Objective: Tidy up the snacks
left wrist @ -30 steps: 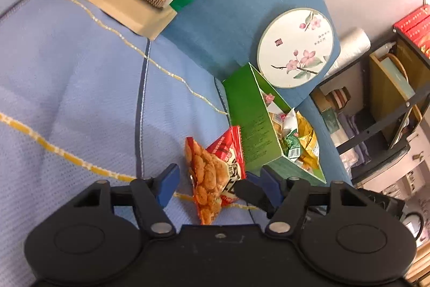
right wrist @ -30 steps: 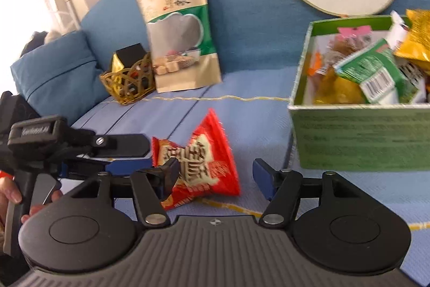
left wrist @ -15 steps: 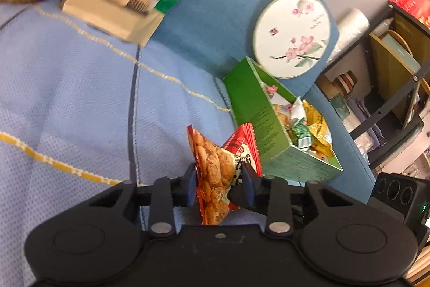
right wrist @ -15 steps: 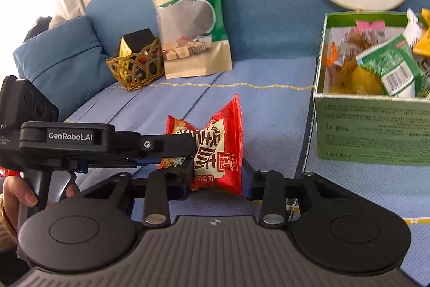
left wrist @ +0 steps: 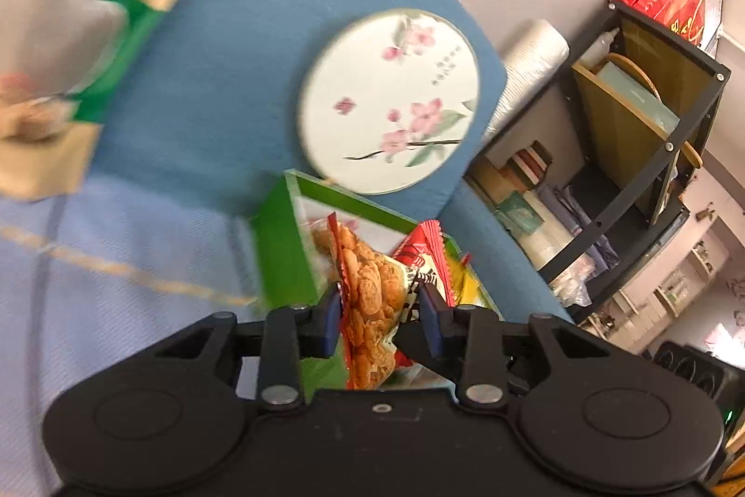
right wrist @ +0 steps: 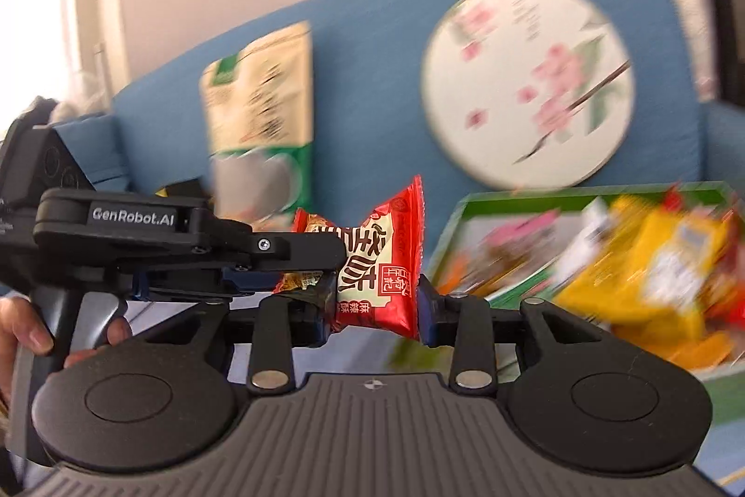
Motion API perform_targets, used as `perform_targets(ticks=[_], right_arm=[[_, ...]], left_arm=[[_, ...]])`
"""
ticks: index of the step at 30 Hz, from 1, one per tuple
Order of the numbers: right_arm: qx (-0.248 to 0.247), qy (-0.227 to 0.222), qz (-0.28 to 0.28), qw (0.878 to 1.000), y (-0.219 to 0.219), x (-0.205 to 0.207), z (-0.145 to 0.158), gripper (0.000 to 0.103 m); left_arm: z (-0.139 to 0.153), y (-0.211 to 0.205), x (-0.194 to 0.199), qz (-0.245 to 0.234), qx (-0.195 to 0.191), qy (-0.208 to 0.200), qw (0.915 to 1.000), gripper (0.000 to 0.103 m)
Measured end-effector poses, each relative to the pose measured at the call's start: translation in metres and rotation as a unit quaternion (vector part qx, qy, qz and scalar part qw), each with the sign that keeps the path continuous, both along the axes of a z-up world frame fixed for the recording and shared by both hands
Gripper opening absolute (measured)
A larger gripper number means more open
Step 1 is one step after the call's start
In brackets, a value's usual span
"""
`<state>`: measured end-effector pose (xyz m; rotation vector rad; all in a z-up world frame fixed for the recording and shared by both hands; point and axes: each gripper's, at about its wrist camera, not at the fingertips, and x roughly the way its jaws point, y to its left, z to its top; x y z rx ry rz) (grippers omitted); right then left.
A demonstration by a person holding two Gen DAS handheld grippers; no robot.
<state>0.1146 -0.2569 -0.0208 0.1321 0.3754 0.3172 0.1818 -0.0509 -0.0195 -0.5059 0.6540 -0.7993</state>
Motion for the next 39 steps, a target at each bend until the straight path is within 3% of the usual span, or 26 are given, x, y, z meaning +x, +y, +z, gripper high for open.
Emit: perform_targets(ticks=[5, 8, 9, 10, 12, 15, 16, 18, 20, 22, 23, 24, 25, 31, 36, 39], right_arm=[[-0.017, -0.014, -0.051, 0.998, -0.027, 0.022, 0.002, 0.061], [-0.068, -0.032, -0.086, 0.993, -0.029, 0.033, -0.005, 0.066], [-0.09, -0.031, -0.1, 0.99, -0.028, 0.036, -0.009, 0.076], [-0.115, -0.028, -0.11, 0.987, -0.025, 0.037, -0.011, 0.081], [-0.148, -0.037, -0.1, 0.983, -0.019, 0.034, -0.012, 0.084], [-0.154, -0.055, -0.092, 0.982, -0.014, 0.028, -0.006, 0.082], [-0.153, -0.057, -0.089, 0.982, -0.013, 0.027, -0.005, 0.079], [-0.161, -0.049, -0.083, 0.982, -0.009, 0.028, -0.007, 0.063], [-0.173, -0.037, -0.083, 0.981, -0.007, 0.031, -0.013, 0.062], [-0.175, -0.03, -0.084, 0.981, -0.005, 0.028, -0.013, 0.065], [-0.165, -0.029, -0.084, 0.982, -0.005, 0.023, -0.011, 0.076], [-0.153, -0.028, -0.083, 0.984, -0.005, 0.018, -0.009, 0.097], [-0.14, -0.026, -0.085, 0.986, -0.004, 0.009, -0.007, 0.103], [-0.15, -0.022, -0.128, 0.98, 0.02, -0.053, 0.002, 0.103], [-0.149, 0.023, -0.176, 0.973, 0.033, -0.096, -0.005, 0.103], [-0.143, 0.043, -0.206, 0.967, 0.031, -0.116, -0.009, 0.103]], left_arm=[[0.001, -0.043, 0.039, -0.022, -0.009, 0.013, 0.9996, 0.02], [-0.003, -0.06, 0.054, -0.02, -0.003, 0.015, 0.9997, 0.024], [-0.005, -0.063, 0.057, -0.003, 0.012, 0.014, 0.9998, 0.046], [-0.006, -0.064, 0.056, 0.018, 0.023, 0.012, 0.9995, 0.102], [-0.008, -0.058, 0.052, 0.059, 0.028, 0.004, 0.9978, 0.103], [-0.008, -0.048, 0.048, 0.06, 0.034, 0.003, 0.9976, 0.103], [-0.008, -0.043, 0.045, 0.063, 0.039, 0.003, 0.9972, 0.103], [-0.006, -0.034, 0.04, 0.065, 0.048, 0.002, 0.9967, 0.103], [-0.004, -0.024, 0.032, 0.07, 0.059, 0.002, 0.9958, 0.103], [0.0, -0.014, 0.021, 0.079, 0.075, 0.006, 0.994, 0.103], [0.002, -0.01, 0.014, 0.085, 0.085, 0.006, 0.9928, 0.103], [0.004, -0.004, 0.006, 0.089, 0.091, 0.005, 0.9918, 0.103], [0.006, 0.002, -0.002, 0.092, 0.098, 0.004, 0.9909, 0.103], [0.007, 0.025, -0.058, 0.084, 0.17, 0.021, 0.9817, 0.103], [-0.008, 0.024, -0.091, 0.059, 0.194, 0.025, 0.9789, 0.103], [-0.015, 0.013, -0.097, 0.044, 0.226, 0.027, 0.9727, 0.103]])
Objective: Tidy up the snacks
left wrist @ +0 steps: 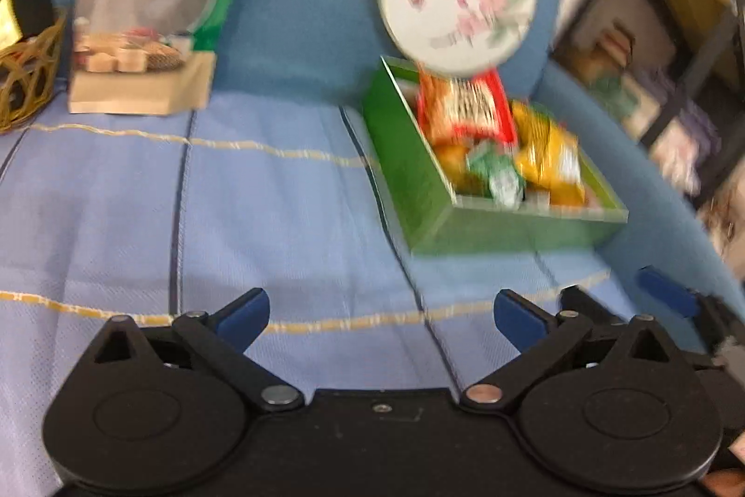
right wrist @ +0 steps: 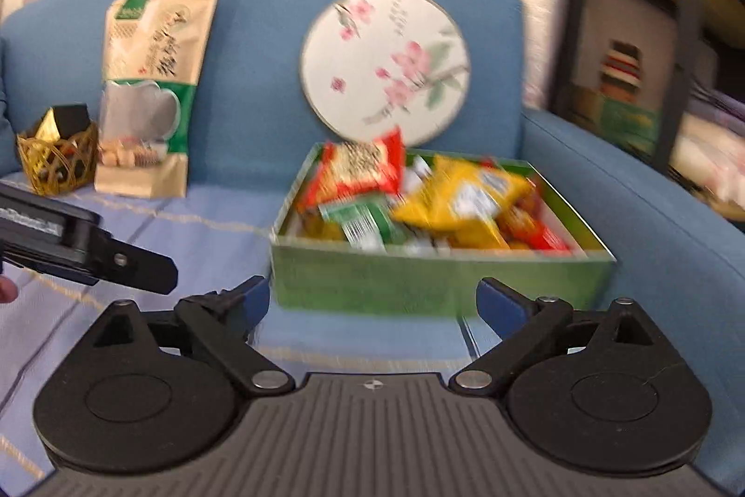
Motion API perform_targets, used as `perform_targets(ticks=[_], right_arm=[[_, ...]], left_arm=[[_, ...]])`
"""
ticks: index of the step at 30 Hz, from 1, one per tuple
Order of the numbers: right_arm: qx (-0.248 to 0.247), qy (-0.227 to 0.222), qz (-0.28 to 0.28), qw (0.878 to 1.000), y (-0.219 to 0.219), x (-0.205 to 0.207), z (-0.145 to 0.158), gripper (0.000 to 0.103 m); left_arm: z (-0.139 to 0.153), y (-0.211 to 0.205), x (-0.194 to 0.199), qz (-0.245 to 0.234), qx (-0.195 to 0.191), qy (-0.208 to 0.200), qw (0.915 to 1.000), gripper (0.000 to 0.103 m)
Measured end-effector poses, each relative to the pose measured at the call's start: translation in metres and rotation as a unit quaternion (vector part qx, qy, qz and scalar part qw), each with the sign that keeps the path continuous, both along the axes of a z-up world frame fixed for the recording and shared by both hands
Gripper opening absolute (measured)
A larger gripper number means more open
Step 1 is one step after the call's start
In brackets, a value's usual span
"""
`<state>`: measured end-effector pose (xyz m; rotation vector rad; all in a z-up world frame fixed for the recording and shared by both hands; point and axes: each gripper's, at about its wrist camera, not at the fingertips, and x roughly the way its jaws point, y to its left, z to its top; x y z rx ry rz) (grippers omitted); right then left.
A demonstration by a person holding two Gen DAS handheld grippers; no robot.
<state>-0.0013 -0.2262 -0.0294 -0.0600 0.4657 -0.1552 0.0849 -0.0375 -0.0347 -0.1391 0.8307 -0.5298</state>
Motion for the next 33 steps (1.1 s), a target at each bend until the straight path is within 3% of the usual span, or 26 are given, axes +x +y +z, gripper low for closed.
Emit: perform_targets(ticks=[9, 20, 33], right_arm=[[0.045, 0.018, -0.072, 0.996, -0.025, -0.023, 0.003, 0.103], [0.042, 0.019, -0.085, 0.995, -0.028, -0.031, 0.01, 0.103], [0.033, 0.018, -0.071, 0.997, -0.021, -0.03, 0.013, 0.103]], left_arm=[[0.005, -0.031, -0.028, 0.006, 0.074, -0.057, 0.9956, 0.103], [0.003, -0.036, -0.039, 0.004, 0.107, -0.067, 0.992, 0.103], [0.006, -0.036, -0.043, 0.005, 0.11, -0.075, 0.991, 0.103]])
